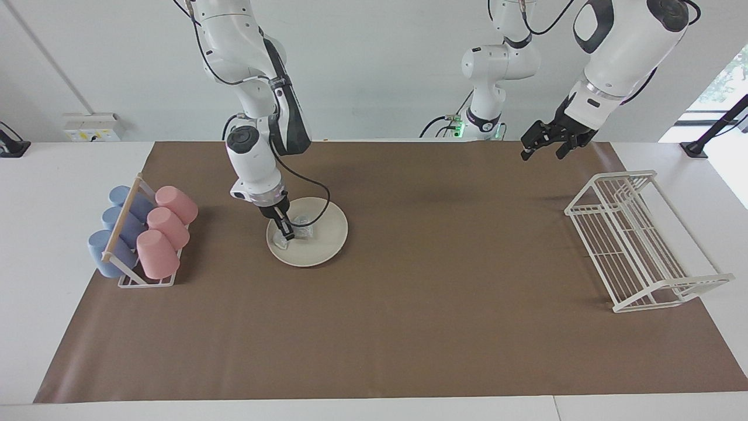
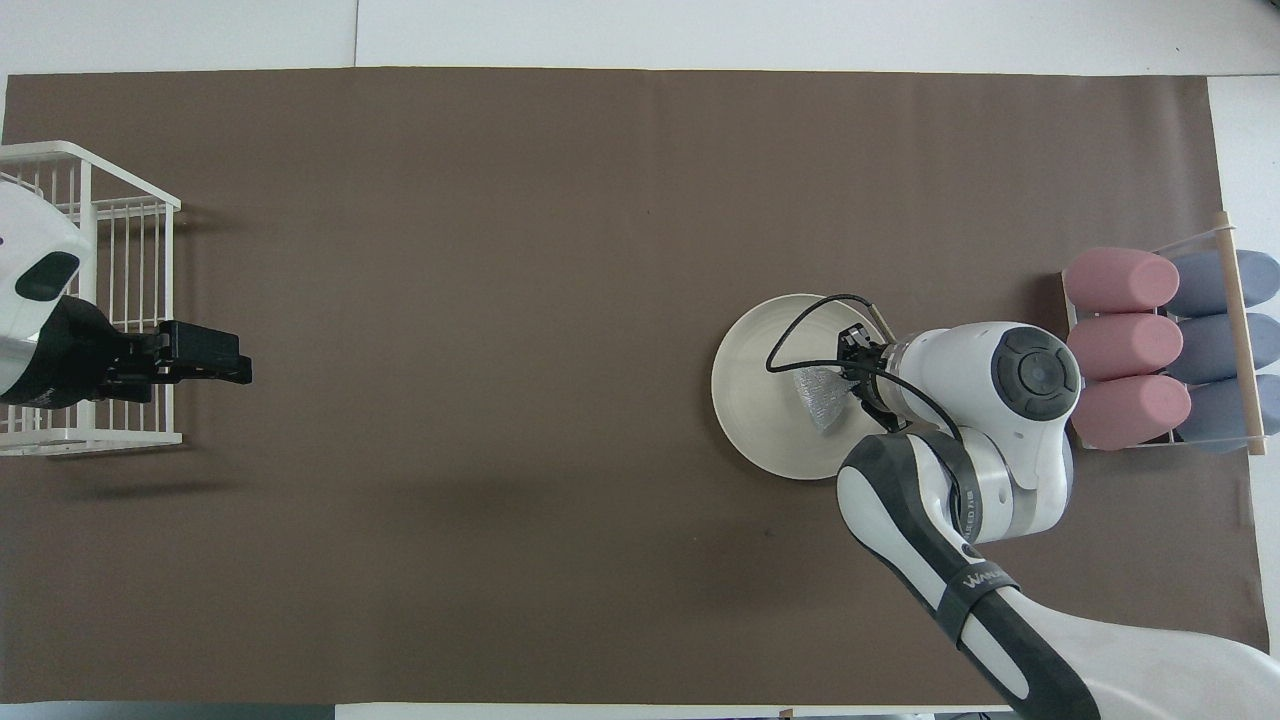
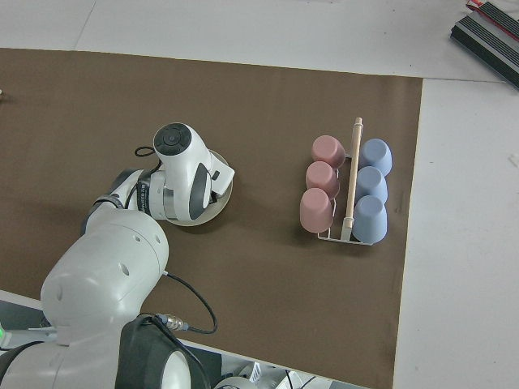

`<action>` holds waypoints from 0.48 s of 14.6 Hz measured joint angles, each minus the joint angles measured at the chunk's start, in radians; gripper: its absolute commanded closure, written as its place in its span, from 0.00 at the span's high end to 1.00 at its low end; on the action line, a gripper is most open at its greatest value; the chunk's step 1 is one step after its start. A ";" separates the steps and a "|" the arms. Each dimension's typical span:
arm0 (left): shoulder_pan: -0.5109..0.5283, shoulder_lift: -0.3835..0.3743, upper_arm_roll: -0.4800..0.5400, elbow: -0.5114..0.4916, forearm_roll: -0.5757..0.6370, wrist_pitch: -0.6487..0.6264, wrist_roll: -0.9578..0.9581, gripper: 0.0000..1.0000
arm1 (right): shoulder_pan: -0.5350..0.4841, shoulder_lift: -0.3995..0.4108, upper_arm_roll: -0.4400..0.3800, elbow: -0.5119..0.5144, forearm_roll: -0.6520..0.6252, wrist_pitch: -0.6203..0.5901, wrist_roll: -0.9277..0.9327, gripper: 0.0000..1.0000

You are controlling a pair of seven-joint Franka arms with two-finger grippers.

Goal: Wipe plate with sponge
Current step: 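Keep rubbing the sponge across the plate surface with the right gripper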

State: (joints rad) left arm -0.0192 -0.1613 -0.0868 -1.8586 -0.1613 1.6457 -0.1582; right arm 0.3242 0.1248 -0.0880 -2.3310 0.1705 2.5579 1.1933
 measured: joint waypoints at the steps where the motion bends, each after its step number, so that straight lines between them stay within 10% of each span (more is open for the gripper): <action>1: 0.000 0.000 0.000 0.000 0.000 0.000 0.000 1.00 | -0.004 0.000 0.000 0.000 0.000 -0.001 -0.009 0.00; 7: 0.000 0.000 0.000 0.000 0.000 0.000 0.000 1.00 | 0.011 0.000 0.000 0.001 -0.001 -0.001 0.025 0.00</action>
State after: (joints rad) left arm -0.0192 -0.1613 -0.0868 -1.8586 -0.1613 1.6457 -0.1583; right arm 0.3348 0.1250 -0.0877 -2.3303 0.1700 2.5570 1.2182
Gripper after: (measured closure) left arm 0.000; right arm 0.894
